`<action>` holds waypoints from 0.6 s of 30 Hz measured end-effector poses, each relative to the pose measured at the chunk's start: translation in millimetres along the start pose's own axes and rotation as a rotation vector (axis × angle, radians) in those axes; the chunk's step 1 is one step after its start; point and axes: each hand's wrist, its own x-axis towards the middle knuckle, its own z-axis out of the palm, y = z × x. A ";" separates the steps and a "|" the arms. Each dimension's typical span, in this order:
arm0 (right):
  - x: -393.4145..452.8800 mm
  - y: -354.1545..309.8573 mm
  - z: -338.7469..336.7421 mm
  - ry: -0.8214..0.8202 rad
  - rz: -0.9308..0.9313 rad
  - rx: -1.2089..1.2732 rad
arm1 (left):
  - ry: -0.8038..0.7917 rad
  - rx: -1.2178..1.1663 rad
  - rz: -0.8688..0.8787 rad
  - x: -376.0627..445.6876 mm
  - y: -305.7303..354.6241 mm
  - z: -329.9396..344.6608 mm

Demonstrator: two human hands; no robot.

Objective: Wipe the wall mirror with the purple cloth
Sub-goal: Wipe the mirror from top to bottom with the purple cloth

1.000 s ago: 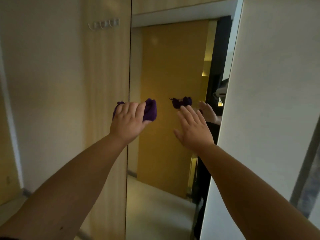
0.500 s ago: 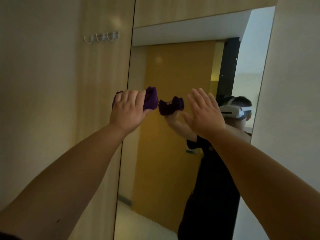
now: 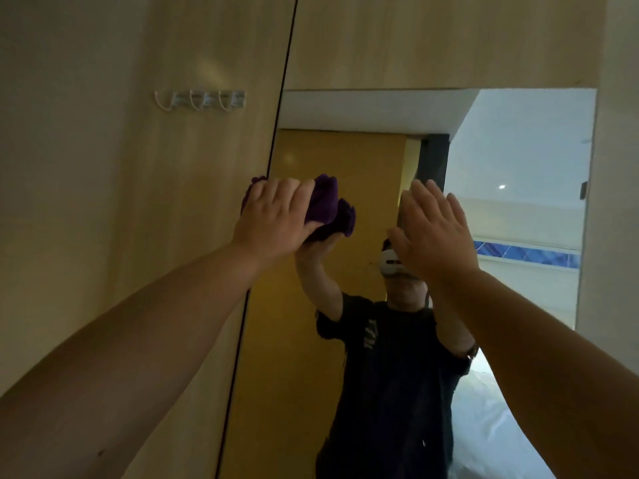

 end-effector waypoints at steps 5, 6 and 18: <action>30.5 -0.9 3.0 0.023 0.089 -0.030 | 0.048 -0.090 0.025 14.1 -14.3 25.6; 33.2 -0.6 4.7 0.015 0.104 -0.046 | 0.046 -0.113 0.017 17.7 -13.9 30.3; 36.0 4.7 32.1 0.111 0.099 -0.191 | -0.033 -0.095 -0.009 136.7 -25.8 58.4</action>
